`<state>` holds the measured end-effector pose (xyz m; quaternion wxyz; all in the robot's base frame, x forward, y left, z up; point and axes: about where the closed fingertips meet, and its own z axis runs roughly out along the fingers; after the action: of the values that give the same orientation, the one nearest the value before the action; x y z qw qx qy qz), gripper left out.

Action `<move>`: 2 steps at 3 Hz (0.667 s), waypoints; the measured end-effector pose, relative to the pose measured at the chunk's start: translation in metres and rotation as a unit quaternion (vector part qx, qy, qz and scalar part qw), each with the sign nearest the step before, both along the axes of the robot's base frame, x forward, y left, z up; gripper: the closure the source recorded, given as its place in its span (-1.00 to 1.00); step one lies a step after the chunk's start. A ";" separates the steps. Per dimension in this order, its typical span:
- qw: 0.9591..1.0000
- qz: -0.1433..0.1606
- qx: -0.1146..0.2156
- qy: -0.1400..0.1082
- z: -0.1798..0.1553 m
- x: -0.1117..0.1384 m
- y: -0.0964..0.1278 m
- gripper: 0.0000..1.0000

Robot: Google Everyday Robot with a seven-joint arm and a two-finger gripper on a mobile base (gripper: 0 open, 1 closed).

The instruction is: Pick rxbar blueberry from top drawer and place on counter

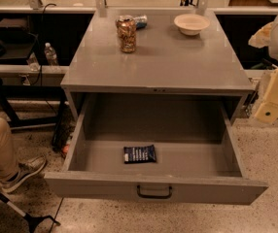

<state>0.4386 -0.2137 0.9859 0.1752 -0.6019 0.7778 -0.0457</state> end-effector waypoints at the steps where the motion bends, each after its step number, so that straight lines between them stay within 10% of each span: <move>1: 1.000 0.000 0.000 0.000 0.000 0.000 0.000 -1.00; 2: 0.999 0.007 0.043 0.028 -0.035 0.003 0.012 -1.00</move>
Offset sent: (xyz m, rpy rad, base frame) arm 0.0104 0.0361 -0.1122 0.2771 0.1961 0.0441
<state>0.4416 -0.2018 0.9507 0.1797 -0.6001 0.7795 0.0058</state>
